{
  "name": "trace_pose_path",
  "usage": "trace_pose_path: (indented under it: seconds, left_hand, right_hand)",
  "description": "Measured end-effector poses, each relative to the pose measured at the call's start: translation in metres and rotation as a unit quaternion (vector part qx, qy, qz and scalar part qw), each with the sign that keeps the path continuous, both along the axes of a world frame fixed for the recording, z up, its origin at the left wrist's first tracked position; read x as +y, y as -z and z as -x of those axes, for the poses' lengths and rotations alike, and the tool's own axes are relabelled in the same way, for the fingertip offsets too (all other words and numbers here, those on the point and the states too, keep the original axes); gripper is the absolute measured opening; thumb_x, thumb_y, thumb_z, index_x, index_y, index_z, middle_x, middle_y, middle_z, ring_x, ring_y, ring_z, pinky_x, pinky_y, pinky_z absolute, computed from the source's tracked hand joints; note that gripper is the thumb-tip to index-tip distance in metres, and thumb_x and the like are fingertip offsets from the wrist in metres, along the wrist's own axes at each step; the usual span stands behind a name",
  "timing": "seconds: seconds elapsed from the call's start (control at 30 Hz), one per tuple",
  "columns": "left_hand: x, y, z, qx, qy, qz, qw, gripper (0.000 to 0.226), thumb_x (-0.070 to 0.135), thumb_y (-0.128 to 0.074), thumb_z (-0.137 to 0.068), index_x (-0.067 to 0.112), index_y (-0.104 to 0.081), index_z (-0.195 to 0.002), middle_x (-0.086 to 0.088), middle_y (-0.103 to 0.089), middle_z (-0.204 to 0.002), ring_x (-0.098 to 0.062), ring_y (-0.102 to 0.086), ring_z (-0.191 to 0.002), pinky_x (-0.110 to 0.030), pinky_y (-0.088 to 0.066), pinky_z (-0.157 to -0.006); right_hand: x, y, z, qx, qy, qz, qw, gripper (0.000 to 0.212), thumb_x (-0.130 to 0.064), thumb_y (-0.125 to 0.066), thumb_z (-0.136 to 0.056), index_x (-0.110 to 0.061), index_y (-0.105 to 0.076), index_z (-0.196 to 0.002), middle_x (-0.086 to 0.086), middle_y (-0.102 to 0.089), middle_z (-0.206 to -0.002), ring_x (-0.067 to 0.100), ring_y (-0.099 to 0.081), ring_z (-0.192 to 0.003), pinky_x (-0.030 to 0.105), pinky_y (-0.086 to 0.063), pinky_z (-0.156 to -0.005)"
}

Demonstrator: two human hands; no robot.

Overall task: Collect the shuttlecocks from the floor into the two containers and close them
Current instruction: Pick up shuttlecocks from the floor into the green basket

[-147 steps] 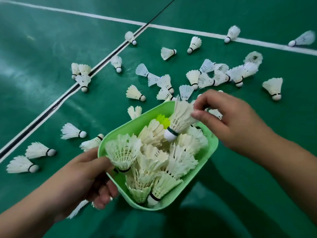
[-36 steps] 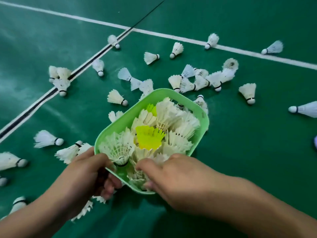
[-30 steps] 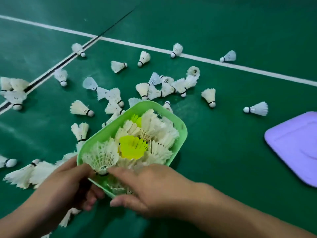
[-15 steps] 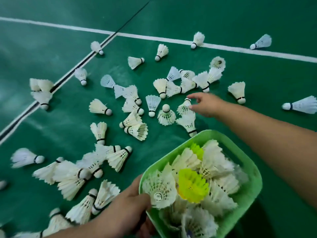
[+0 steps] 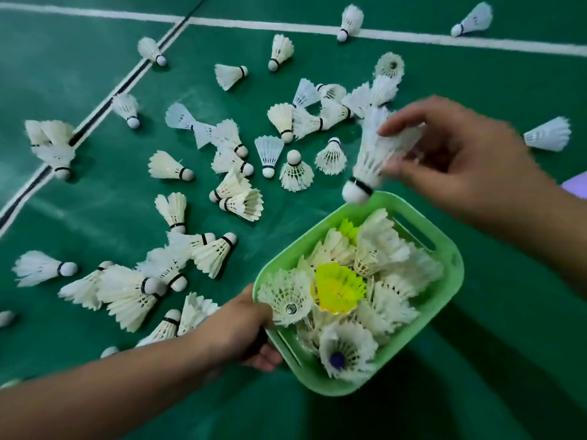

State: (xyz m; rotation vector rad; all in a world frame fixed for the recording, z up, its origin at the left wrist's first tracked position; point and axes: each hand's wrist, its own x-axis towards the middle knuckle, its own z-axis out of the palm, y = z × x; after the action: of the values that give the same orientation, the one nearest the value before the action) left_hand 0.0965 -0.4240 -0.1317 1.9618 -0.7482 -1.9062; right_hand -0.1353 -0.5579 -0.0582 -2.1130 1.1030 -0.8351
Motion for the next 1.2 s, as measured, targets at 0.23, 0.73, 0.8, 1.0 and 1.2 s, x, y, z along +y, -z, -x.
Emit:
trace_pose_path:
  seconds: [0.23,0.73,0.8,1.0,1.2]
  left_hand:
    - [-0.024,0.005,0.02,-0.005,0.009,0.0,1.0,0.026,-0.003,-0.029,-0.09,0.015,-0.046,-0.099,-0.011,-0.064,-0.054,-0.018,-0.053,-0.038,-0.024,-0.048,-0.042]
    - [-0.061,0.001,0.061,-0.02,0.09,-0.013,0.996,0.019,-0.002,-0.03,-0.091,0.011,-0.044,-0.095,-0.012,-0.056,-0.047,-0.018,-0.049,-0.034,-0.023,-0.045,-0.037]
    - [-0.073,0.0,0.08,-0.022,0.103,0.003,0.994,0.019,-0.003,-0.029,-0.09,0.009,-0.043,-0.091,-0.012,-0.051,-0.038,-0.017,-0.045,-0.027,-0.02,-0.04,-0.032]
    - [-0.11,0.014,0.179,-0.034,0.172,0.043,0.984,0.017,-0.001,-0.029,-0.091,0.01,-0.041,-0.088,-0.011,-0.052,-0.038,-0.017,-0.046,-0.027,-0.022,-0.042,-0.033]
    - [-0.133,0.024,0.244,-0.069,0.242,0.112,0.961,0.018,-0.001,-0.029,-0.09,0.004,-0.046,-0.087,-0.019,-0.061,-0.048,-0.021,-0.049,-0.029,-0.023,-0.044,-0.036]
  right_hand:
    - [0.096,0.043,0.022,0.209,-0.123,0.033,0.97,0.04,-0.042,-0.05,-0.081,-0.034,-0.039,-0.119,-0.013,-0.071,-0.073,0.012,-0.063,-0.052,0.021,-0.048,-0.043]
    - [0.087,0.027,0.072,0.24,-0.048,-0.075,0.967,0.079,-0.069,-0.015,-0.081,-0.024,-0.03,-0.143,0.005,-0.047,-0.135,0.03,-0.056,-0.111,0.042,-0.049,-0.088]
    - [0.072,0.034,0.12,0.235,0.085,-0.048,0.967,0.068,-0.064,-0.024,-0.085,-0.023,-0.039,-0.137,0.002,-0.047,-0.133,0.029,-0.059,-0.107,0.041,-0.051,-0.082]
    - [0.099,0.089,0.332,0.444,0.481,-0.298,0.695,0.059,-0.045,-0.06,-0.085,-0.01,-0.039,-0.126,0.012,-0.04,-0.129,0.031,-0.045,-0.118,0.042,-0.044,-0.089]
    - [0.195,0.163,0.389,0.405,0.428,-0.443,0.675,0.012,-0.017,-0.045,-0.094,-0.008,-0.038,-0.099,0.015,-0.055,-0.105,0.03,-0.055,-0.093,0.035,-0.04,-0.077]
